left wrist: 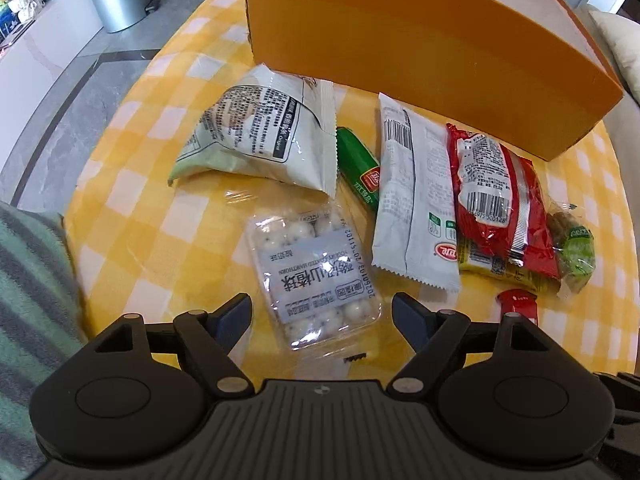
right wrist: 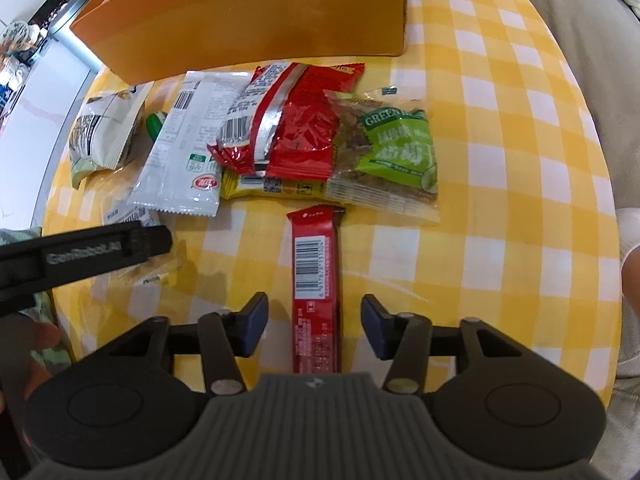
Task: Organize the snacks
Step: 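Lower the right gripper onto the red chocolate bar and close it, then lift the red chocolate bar with right gripper while left approaches the white candy-ball pack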
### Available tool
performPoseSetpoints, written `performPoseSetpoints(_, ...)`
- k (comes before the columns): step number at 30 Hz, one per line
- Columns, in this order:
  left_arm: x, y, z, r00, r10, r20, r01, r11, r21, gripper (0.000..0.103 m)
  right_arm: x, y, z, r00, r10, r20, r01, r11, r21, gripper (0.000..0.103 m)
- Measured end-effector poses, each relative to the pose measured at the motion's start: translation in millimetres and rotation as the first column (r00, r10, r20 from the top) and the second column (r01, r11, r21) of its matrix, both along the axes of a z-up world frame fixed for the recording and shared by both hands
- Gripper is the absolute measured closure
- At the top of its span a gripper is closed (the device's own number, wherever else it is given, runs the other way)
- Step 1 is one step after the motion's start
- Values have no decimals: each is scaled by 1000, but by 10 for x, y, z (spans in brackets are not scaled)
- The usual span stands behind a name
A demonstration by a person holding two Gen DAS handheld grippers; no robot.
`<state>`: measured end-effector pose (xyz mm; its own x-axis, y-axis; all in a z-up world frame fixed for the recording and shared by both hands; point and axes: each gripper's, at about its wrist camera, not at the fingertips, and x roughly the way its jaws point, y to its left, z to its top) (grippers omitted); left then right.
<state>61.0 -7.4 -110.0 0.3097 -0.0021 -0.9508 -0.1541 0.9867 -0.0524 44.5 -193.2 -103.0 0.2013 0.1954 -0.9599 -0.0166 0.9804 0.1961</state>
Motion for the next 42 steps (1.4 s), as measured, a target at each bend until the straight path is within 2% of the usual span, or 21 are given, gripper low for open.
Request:
performPoseSetpoints(9, 101, -22, -71, 1000, 17, -23, -17, 999, 30, 10, -11, 69, -18, 1000, -1, 28, 2, 999, -35, 46)
performPoseSetpoints(11, 108, -37, -80, 1000, 15, -24, -14, 999, 37, 8, -21, 107, -21, 999, 5, 33, -4, 999, -55, 46)
performPoseSetpoints(13, 105, -63, -86, 1000, -2, -28, 3, 999, 32, 1, -24, 149, -21, 999, 21, 35, -18, 997, -76, 46)
performPoseSetpoints(19, 73, -136, -98, 1000, -23, -19, 24, 998, 60, 0, -44, 238, -21, 998, 54, 43, -48, 990, -130, 47)
performPoseSetpoints(22, 63, -139, -103, 1000, -25, -8, 26, 998, 60, 0, -48, 256, -15, 997, 66, 47, -58, 986, -156, 54)
performPoseSetpoints(24, 44, -160, -108, 999, -38, 0, 38, 997, 65, 0, -56, 268, -10, 996, 73, 53, -63, 981, -182, 66)
performPoseSetpoints(28, 48, -162, -109, 997, -72, -21, 72, 996, 48, 0, -56, 272, 2, 994, 88, 61, -75, 978, -197, 81)
performPoseSetpoints(31, 20, -154, -93, 995, -94, -22, 95, 994, 47, 2, -59, 275, 2, 994, 93, 62, -79, 977, -198, 81)
performPoseSetpoints(34, 2, -152, -54, 993, -113, -23, 114, 992, 47, 13, -62, 275, 6, 994, 92, 59, -80, 979, -188, 81)
performPoseSetpoints(42, -51, -86, 37, 990, -134, -48, 135, 991, 12, 17, -94, 264, 33, 995, 90, 52, -81, 984, -158, 82)
